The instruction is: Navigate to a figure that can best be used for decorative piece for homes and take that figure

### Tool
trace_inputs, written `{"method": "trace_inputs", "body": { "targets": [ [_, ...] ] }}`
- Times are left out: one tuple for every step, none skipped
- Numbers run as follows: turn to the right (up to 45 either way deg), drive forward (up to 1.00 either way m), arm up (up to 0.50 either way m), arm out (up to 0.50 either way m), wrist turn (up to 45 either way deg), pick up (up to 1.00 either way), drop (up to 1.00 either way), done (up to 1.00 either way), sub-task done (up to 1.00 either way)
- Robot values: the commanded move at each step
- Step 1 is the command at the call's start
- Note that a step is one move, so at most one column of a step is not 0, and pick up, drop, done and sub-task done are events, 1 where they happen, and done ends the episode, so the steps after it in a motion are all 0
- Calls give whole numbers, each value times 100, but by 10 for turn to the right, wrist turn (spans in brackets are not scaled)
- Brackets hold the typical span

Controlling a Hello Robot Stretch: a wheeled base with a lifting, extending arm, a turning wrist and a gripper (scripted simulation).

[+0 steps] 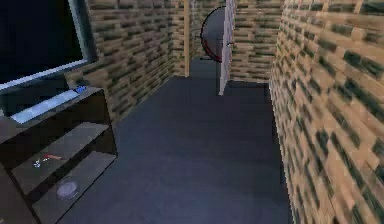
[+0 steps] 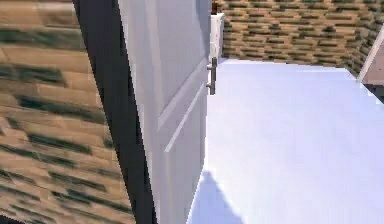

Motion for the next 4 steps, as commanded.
{"method": "trace_inputs", "body": {
  "targets": [
    [0,100,0,0,0,0,0,0,0],
    [0,100,0,0,0,0,0,0,0],
    [0,100,0,0,0,0,0,0,0],
    [60,0,0,0,0,0,0,0,0]
  ]
}}
